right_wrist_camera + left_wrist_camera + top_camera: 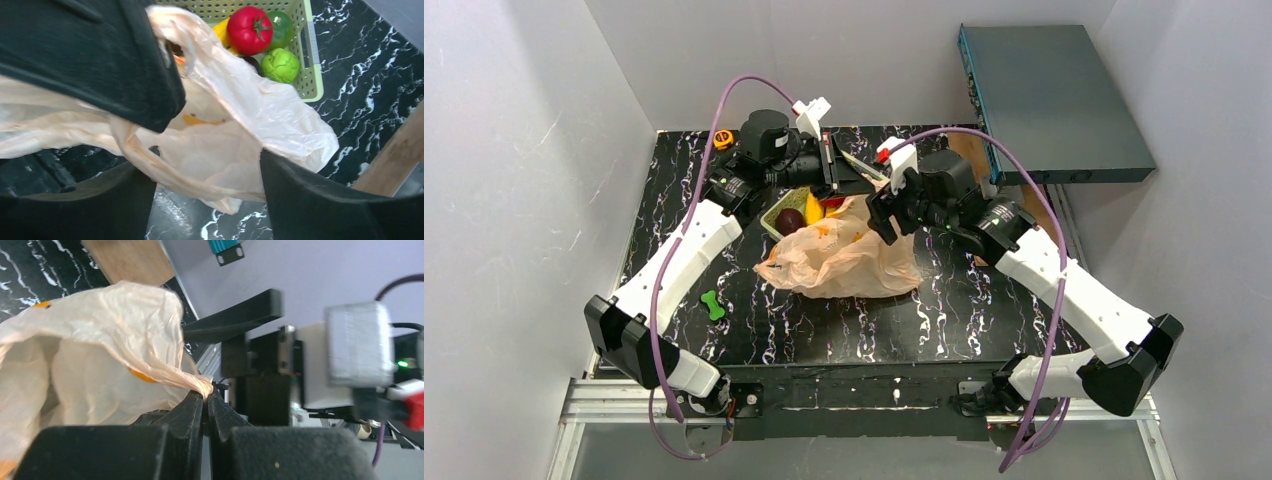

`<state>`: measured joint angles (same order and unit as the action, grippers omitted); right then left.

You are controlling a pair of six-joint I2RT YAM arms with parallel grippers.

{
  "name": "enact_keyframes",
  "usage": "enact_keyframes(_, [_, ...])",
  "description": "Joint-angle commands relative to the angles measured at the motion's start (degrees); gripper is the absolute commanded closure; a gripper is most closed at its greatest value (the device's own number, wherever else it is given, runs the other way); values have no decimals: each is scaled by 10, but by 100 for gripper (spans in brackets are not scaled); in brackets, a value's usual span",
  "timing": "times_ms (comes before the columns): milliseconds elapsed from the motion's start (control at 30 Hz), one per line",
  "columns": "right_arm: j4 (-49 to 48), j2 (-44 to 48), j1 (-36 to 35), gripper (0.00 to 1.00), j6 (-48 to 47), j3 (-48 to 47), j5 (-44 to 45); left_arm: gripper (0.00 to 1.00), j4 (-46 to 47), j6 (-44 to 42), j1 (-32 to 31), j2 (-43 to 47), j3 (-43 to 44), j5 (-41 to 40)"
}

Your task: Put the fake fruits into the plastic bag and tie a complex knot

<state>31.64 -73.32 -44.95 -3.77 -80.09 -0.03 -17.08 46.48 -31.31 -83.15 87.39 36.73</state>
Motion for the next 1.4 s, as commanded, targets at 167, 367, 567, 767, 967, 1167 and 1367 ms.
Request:
enact_keyframes(167, [-87,50,-1,99,-20,52,-19,58,-34,-99,-1,77,12,55])
enact_keyframes(367, [-96,95,0,99,-18,75,-67,34,-115,-253,111,175,-66,35])
enact_keyframes(567, [-117,124,-1,99,-11,91,-93,71,-143,-434,64,204,-147,92])
enact_keyframes(767, [-112,133,1,99,7,96,-101,90,-158,-463,-36,102,-141,8])
enact_keyframes(967, [-35,166,48,99,44,76,-95,97,-190,-538,-58,54,-198,-185])
enact_keyframes(1167, [91,231,125,99,63,74,-117,79,-209,-655,9,130,-306,-256])
enact_keyframes(1367, [120,267,138,99,55,124,-139,17,-220,-759,54,160,-334,-146])
